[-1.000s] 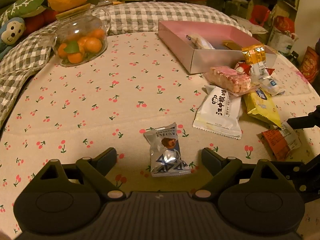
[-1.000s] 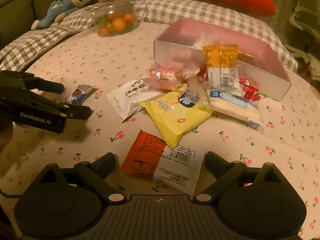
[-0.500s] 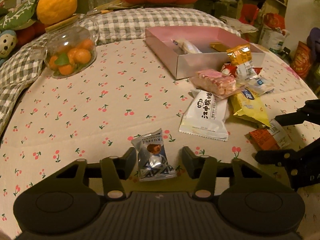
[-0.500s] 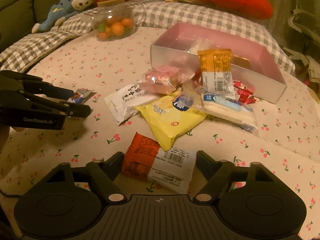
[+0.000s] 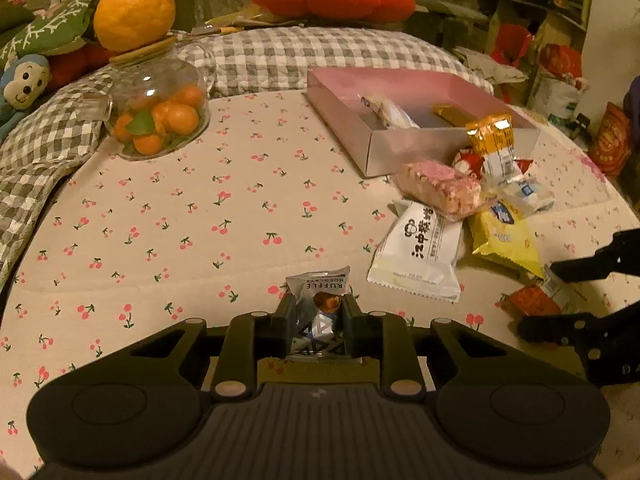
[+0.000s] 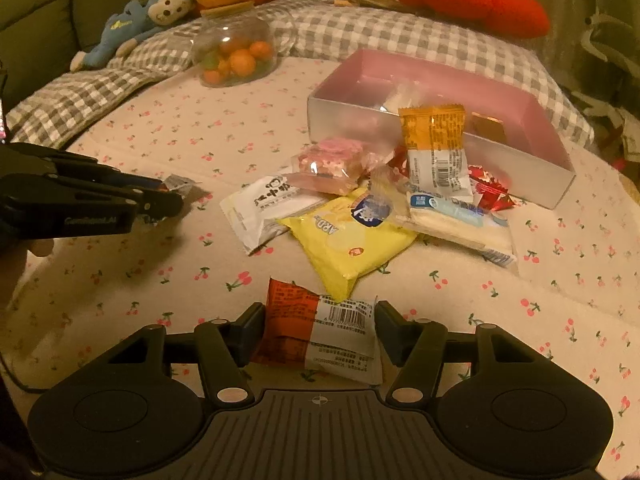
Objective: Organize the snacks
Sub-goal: 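Grasp the chocolate wrapper with the left tool while the right tool grasps the red packet, then carry the chocolate wrapper and red packet over the pink box with both tools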
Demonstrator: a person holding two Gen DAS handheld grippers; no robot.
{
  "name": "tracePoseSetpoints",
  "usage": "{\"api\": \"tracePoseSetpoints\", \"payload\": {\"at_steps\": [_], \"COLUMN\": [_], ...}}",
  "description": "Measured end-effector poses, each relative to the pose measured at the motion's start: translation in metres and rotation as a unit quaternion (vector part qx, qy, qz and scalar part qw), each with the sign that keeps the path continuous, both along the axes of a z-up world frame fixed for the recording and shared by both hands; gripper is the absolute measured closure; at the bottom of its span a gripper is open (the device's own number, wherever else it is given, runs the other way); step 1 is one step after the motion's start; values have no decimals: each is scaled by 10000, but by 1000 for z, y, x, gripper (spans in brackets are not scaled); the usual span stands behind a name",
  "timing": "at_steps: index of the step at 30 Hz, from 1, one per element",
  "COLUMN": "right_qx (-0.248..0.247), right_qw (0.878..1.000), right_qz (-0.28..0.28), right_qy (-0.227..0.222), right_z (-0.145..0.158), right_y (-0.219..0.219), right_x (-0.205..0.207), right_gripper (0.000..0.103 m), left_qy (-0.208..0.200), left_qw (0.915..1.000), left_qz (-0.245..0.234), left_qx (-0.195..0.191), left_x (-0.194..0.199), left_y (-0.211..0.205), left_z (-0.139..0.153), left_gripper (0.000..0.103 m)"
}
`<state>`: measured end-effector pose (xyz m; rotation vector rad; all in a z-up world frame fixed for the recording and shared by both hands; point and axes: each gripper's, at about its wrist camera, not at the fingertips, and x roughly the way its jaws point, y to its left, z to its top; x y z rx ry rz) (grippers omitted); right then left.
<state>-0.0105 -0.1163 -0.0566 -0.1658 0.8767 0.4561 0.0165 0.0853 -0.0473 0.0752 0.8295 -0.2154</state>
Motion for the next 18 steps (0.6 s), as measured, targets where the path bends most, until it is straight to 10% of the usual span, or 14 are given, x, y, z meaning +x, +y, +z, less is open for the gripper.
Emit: {"api": "tracePoseSetpoints", "payload": {"at_steps": [18], "right_qx": [488], "right_qw": [9982], "right_qz": [-71], "right_qy": [-345], "right_z": [40], "right_y": [-10], "right_x": [-6], "right_gripper": [43], "left_qy": [-284], "left_qw": [9985], "left_qz": [137], "left_qx": [-441], "left_x": [0], "left_y": [4], "left_z": [20], "left_gripper": [82]}}
